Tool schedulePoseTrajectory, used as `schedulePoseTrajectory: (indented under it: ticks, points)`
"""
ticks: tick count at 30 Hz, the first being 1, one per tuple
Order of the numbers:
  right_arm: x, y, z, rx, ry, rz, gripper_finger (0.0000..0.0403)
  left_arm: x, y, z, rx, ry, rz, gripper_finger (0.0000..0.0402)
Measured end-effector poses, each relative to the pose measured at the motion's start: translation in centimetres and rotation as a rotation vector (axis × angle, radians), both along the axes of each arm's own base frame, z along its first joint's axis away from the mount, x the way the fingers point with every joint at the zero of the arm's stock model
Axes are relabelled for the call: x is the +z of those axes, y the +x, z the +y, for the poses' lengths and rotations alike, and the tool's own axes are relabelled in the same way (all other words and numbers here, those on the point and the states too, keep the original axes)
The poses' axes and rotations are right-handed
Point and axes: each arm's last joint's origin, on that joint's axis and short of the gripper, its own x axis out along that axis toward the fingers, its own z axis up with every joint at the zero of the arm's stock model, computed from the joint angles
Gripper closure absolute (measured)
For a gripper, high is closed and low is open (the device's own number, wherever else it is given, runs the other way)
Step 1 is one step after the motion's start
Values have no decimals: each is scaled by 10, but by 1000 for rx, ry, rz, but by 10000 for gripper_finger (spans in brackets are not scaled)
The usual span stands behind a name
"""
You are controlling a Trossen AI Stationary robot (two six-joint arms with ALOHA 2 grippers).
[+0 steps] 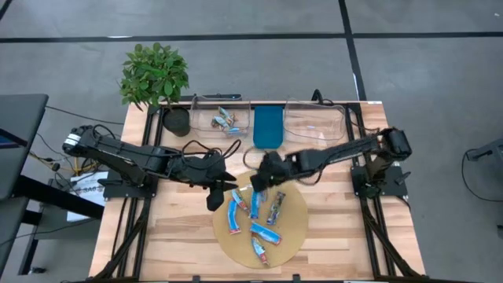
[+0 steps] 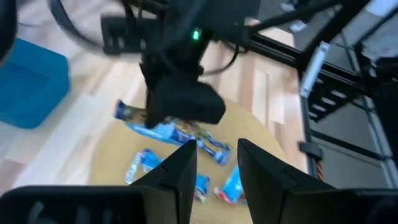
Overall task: Pick and place Granola Bars by type
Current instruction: Put the blue granola bar into the blue bin
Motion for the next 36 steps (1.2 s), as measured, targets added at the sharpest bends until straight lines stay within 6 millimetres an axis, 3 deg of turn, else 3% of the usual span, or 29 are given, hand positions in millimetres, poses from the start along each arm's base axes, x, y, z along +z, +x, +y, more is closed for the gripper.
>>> schedulePoseTrajectory:
  ticks: [6, 9, 18, 26, 36]
  points:
    - [47, -13, -47, -80, -182, -72, 361, 2, 1, 4, 119, 68, -35, 294]
    - [59, -23, -74, -121, -246, -65, 361, 4, 3, 9, 186, 106, -64, 294]
    - [59, -36, -140, -194, -345, -8, 361, 6, 7, 30, 304, 154, -85, 294]
    - [59, -44, -170, -186, -408, 22, 350, 6, 8, 45, 358, 158, -76, 294]
    - [59, -49, -181, -153, -393, 22, 258, 4, 7, 51, 379, 162, -50, 294]
